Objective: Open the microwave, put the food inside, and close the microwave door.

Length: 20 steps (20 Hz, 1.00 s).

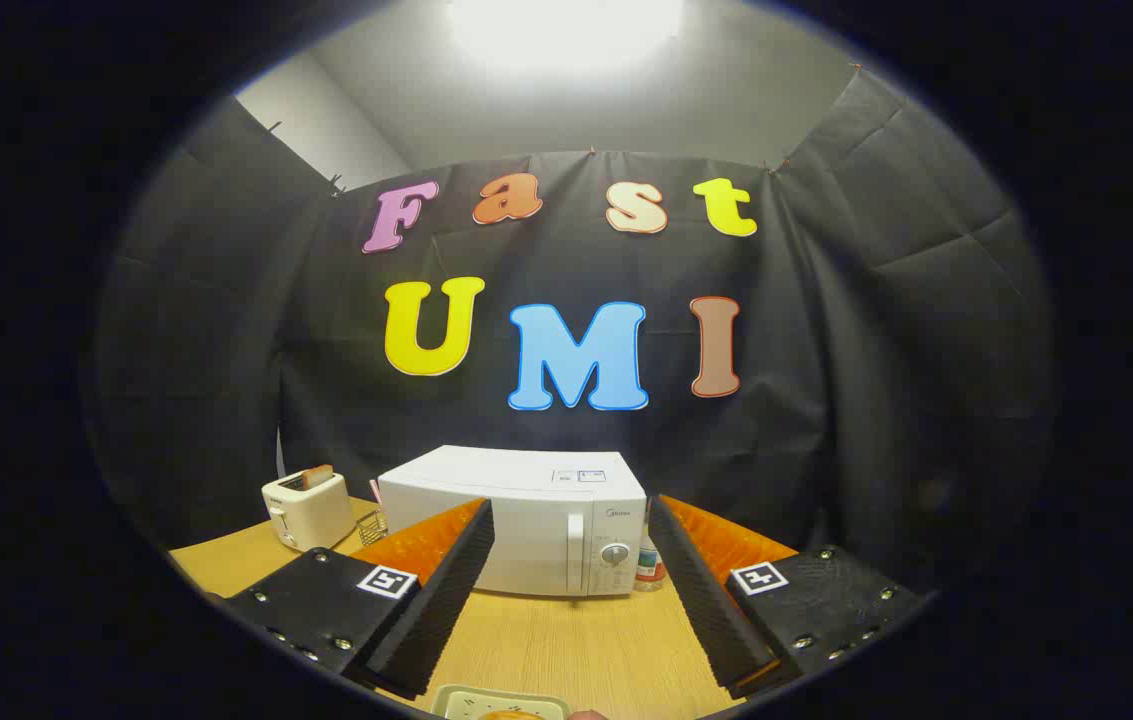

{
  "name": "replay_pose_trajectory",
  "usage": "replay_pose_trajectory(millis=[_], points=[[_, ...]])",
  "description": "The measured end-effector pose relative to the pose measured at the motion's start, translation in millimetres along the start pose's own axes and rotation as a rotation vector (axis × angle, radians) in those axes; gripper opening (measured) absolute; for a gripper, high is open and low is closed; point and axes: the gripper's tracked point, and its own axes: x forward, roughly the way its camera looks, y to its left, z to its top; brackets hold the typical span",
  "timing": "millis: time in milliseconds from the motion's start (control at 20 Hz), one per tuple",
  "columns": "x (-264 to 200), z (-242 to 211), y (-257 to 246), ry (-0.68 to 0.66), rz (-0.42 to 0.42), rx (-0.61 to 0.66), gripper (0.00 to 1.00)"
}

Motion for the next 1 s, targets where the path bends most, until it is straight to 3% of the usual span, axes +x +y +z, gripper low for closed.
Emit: replay_pose_trajectory(millis=[1000], points=[[8,-7,-14,0.002,-0.003,0.007,0.98]])
